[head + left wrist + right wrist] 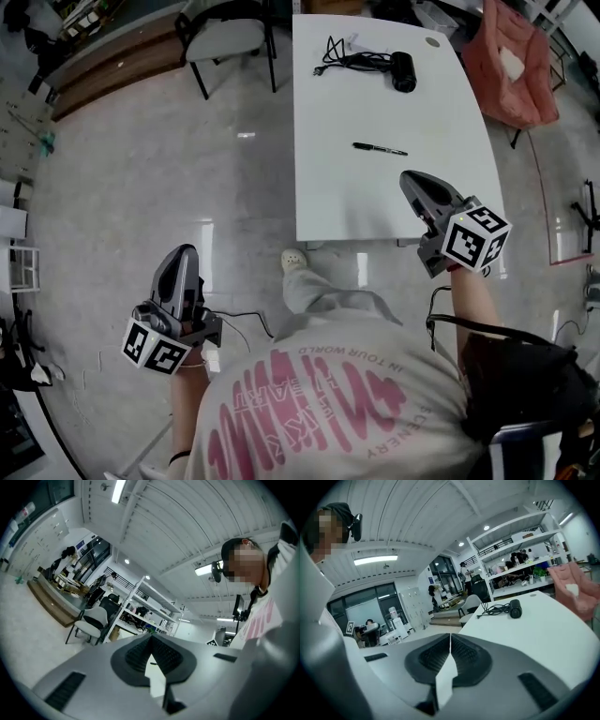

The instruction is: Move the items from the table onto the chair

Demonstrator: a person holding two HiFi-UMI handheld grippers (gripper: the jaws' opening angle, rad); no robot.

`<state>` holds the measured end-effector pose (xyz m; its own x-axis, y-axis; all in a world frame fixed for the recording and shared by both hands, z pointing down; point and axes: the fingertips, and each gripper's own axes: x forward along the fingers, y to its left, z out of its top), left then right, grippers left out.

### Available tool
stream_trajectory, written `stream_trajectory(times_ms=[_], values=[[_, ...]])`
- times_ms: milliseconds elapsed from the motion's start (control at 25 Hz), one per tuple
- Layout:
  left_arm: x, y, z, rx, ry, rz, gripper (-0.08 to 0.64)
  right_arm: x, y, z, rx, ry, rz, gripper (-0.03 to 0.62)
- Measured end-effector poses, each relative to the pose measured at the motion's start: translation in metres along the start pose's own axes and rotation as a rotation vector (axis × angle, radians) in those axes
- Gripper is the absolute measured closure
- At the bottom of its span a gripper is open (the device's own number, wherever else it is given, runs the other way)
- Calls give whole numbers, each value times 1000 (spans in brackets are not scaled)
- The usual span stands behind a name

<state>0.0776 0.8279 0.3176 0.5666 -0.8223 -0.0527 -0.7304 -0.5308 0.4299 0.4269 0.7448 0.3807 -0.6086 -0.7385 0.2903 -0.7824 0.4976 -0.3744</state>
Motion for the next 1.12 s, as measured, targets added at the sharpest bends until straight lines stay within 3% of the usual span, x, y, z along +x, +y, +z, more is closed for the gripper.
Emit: stream_trajectory(times_ms=[160, 320, 560, 760, 920, 1120], values=[[10, 33, -14, -80, 48, -34, 551, 20, -15, -14, 34, 25, -36, 577], [37, 59, -14, -40, 129, -66, 551, 41, -31, -11, 80, 2, -60, 578], [72, 93, 30, -30, 56, -68, 551, 69, -40, 2, 145, -49, -59, 578], [92, 108, 51, 7, 61, -81, 551, 75, -50, 12, 167, -79, -52, 578], [110, 115, 50, 25, 101, -100, 551, 72, -71, -1, 79, 13, -91, 571], [127, 116, 38, 28, 171, -149, 551, 87, -107, -39, -128, 310, -165, 410]])
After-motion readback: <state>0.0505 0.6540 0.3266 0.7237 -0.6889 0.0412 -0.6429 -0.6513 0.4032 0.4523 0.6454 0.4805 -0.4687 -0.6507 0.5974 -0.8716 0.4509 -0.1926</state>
